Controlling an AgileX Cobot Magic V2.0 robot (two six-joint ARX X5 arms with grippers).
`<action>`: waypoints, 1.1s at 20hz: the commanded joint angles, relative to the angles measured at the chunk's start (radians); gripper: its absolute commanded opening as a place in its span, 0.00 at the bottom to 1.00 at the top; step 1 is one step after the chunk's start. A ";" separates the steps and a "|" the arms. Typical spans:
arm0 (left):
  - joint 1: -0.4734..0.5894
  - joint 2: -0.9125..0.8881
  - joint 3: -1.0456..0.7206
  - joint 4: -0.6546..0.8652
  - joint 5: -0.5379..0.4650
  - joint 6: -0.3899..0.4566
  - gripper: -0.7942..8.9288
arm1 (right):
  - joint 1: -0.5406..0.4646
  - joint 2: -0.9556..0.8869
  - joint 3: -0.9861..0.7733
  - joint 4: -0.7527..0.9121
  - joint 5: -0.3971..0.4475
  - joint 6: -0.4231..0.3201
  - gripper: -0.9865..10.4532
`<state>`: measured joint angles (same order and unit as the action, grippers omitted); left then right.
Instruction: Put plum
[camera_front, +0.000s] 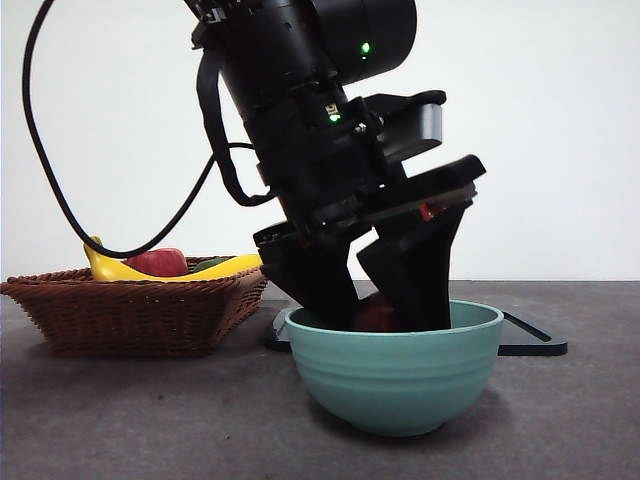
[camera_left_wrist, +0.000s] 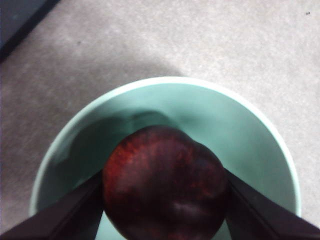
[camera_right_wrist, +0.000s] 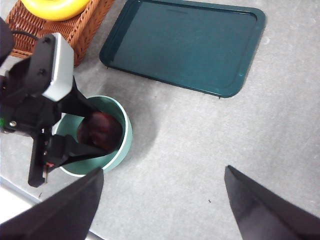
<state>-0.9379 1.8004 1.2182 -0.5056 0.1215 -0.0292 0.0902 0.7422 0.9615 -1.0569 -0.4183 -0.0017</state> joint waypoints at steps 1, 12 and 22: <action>-0.016 0.027 0.020 0.003 -0.002 0.021 0.37 | 0.002 0.008 0.021 0.012 -0.001 -0.010 0.42; -0.026 0.024 0.022 0.002 -0.002 0.018 0.47 | 0.002 0.008 0.021 0.012 -0.001 -0.010 0.42; 0.008 -0.174 0.116 -0.033 -0.016 0.017 0.47 | 0.002 0.008 0.021 0.012 -0.001 -0.010 0.42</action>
<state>-0.9241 1.6176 1.3155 -0.5419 0.1085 -0.0162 0.0902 0.7422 0.9615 -1.0569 -0.4183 -0.0017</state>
